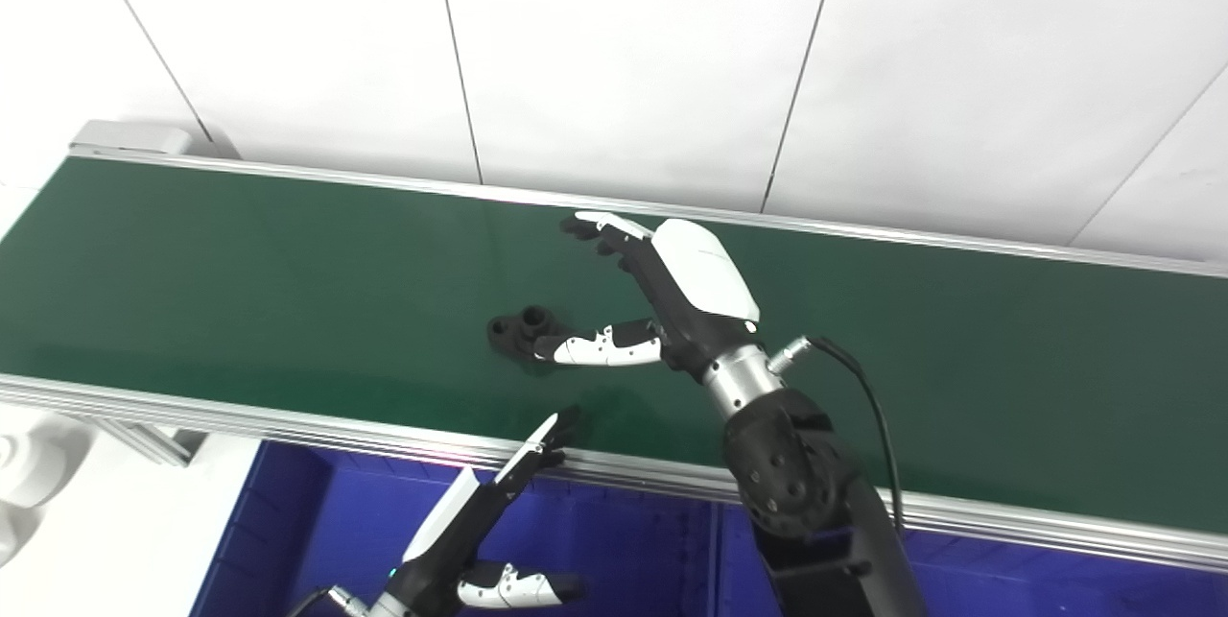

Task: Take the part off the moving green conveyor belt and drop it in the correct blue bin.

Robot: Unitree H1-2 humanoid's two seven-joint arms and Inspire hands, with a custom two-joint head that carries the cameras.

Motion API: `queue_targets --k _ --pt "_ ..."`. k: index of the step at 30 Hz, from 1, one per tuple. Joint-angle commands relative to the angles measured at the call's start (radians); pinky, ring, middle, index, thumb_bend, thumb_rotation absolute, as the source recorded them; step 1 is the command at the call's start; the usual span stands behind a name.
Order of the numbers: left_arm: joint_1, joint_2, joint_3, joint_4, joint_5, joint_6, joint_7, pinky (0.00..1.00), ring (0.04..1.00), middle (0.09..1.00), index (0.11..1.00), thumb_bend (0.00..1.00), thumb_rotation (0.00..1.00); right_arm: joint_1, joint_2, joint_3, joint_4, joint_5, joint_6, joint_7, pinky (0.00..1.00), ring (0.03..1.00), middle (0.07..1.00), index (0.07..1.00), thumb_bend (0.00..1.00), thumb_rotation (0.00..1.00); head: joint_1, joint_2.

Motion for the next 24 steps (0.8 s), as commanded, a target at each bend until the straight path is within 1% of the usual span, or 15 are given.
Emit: queue_targets --k 1,4,5,7,11,13,18,24 --pt "0.019 0.01 0.001 -0.034 -0.001 -0.03 0.01 0.9 0.955 0.986 0.978 0.7 0.63 -0.052 0.01 0.007 0.016 -0.016 0.004 -0.021 0.67 0.766 0.81 0.814 0.82 0.34 -0.007 0.0" --pt "0.029 0.014 0.001 -0.045 -0.001 -0.04 0.02 0.9 0.947 0.977 0.97 0.7 0.63 -0.066 0.012 0.014 0.057 -0.027 -0.002 -0.034 0.68 0.768 0.812 0.816 0.81 0.33 -0.021 -0.002" --pt "0.031 0.016 -0.002 -0.048 -0.003 -0.044 0.026 0.89 0.936 0.965 0.96 0.69 0.62 -0.07 0.013 0.016 0.069 -0.029 -0.003 -0.039 0.68 0.767 0.811 0.813 0.81 0.32 -0.021 -0.002" --pt "0.036 0.024 -0.014 -0.054 -0.012 -0.048 0.049 0.88 0.919 0.945 0.943 0.68 0.6 -0.08 0.016 0.019 0.097 -0.035 -0.008 -0.055 0.67 0.76 0.802 0.804 0.81 0.29 -0.028 -0.002" --pt "0.04 0.048 -0.051 -0.063 -0.018 -0.048 0.098 0.87 0.908 0.931 0.931 0.69 0.62 -0.093 0.011 0.033 0.145 -0.063 -0.002 -0.071 0.66 0.749 0.797 0.803 0.82 0.28 -0.042 -0.002" --pt "0.041 0.059 -0.065 -0.067 -0.031 -0.048 0.101 0.88 0.911 0.933 0.932 0.69 0.62 -0.096 0.003 0.042 0.172 -0.071 -0.014 -0.082 0.67 0.753 0.799 0.804 0.81 0.26 -0.047 -0.002" --pt "0.031 0.092 -0.109 -0.07 -0.048 -0.048 0.148 0.86 0.896 0.92 0.916 0.69 0.6 -0.108 -0.028 0.079 0.237 -0.107 -0.03 -0.1 0.7 0.765 0.803 0.813 0.8 0.25 -0.082 0.005" --pt "0.031 0.111 -0.126 -0.078 -0.062 -0.048 0.178 0.84 0.885 0.907 0.905 0.67 0.55 -0.098 -0.067 0.135 0.282 -0.155 -0.043 -0.128 0.73 0.767 0.79 0.804 0.78 0.27 -0.124 0.016"
